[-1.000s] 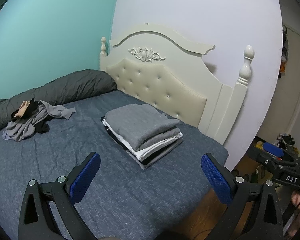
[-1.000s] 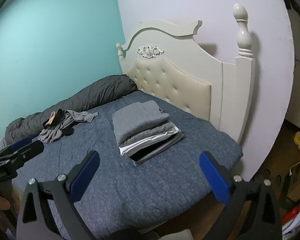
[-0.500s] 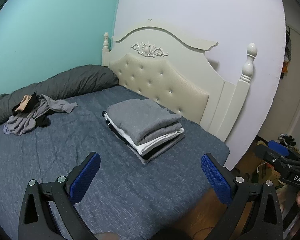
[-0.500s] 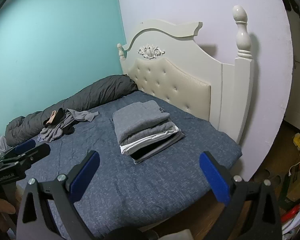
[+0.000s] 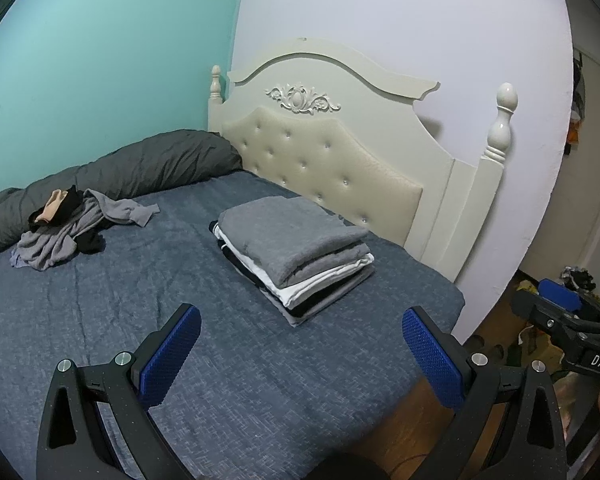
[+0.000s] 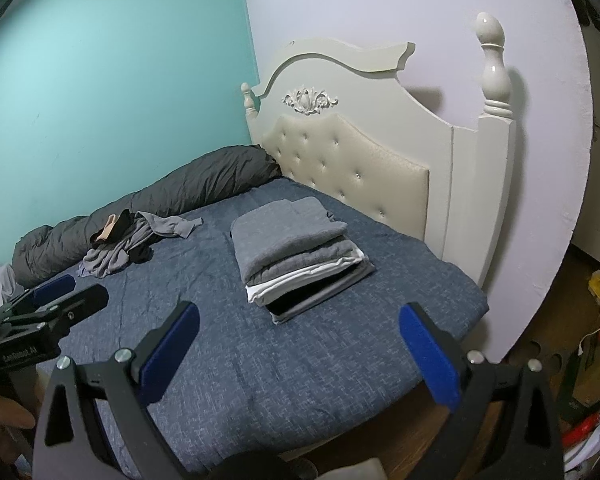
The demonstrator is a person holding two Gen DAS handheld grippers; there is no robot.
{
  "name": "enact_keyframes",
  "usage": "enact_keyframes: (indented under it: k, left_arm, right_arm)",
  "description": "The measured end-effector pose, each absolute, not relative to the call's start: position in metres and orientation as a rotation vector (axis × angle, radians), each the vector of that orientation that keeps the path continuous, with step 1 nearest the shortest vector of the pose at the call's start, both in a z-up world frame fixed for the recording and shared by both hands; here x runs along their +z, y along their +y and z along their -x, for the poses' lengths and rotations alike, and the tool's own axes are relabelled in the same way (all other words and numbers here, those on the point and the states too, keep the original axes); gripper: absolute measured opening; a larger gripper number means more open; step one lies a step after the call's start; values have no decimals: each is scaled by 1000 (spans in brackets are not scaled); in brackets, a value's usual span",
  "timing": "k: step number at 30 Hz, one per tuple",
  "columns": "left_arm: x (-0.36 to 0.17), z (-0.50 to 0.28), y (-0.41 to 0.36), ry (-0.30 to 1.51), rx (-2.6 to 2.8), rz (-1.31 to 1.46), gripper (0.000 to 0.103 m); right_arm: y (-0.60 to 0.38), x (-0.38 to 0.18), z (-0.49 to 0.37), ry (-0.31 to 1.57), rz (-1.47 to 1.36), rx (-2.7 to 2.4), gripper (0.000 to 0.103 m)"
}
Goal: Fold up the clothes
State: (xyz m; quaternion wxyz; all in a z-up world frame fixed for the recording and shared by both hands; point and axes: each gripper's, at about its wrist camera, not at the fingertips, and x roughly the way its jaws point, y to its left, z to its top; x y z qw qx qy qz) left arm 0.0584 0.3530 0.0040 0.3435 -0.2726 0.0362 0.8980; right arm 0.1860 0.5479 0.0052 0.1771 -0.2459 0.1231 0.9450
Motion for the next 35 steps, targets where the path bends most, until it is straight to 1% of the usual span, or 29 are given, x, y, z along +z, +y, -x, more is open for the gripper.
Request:
enact_keyframes:
  k: [35]
  left_arm:
    - [3,-62,352,88,2329,703,102]
  right_arm:
    - [549,-1,-186,368,706,2663,100]
